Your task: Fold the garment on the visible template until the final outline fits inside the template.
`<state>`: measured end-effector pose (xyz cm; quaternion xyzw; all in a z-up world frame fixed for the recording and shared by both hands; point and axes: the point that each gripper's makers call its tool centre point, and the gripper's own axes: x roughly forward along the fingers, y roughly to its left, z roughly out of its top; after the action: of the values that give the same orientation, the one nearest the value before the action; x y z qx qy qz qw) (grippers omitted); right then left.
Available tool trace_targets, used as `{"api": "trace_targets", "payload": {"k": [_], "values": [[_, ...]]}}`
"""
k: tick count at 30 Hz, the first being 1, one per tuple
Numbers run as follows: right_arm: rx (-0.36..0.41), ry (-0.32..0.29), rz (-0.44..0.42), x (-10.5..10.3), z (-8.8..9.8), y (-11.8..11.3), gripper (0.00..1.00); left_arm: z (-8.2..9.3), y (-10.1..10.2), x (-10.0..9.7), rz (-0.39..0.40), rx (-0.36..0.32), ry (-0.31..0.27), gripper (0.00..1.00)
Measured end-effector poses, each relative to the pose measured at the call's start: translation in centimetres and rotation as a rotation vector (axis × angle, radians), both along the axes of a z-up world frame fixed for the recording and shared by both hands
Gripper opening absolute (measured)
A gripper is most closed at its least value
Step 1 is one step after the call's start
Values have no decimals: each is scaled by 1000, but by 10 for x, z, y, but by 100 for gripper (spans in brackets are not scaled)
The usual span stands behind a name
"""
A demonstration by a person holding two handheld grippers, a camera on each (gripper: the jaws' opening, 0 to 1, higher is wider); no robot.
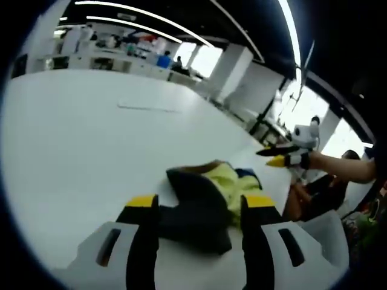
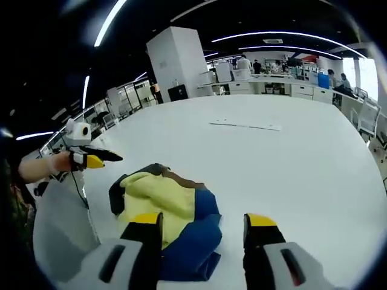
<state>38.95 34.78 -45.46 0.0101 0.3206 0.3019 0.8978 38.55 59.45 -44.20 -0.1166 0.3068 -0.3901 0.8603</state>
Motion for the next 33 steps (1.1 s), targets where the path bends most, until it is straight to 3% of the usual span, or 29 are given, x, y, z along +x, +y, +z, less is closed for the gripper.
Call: {"api": "trace_targets", "payload": {"k": [4,7,17,33], "values": [[-2,9,-19,8,-7,4,43,-8,-8,8,-8,11,10,48],[-23,10,-25,13,-13,6,43,-13,-12,12,-26,20,15,44],[-34,80,-35,23,-32,13,28,-31,-20,29,-20,14,64,37],[-52,169,-32,23,-54,15,19,-61,-27,51,-3,13,137,26]]}}
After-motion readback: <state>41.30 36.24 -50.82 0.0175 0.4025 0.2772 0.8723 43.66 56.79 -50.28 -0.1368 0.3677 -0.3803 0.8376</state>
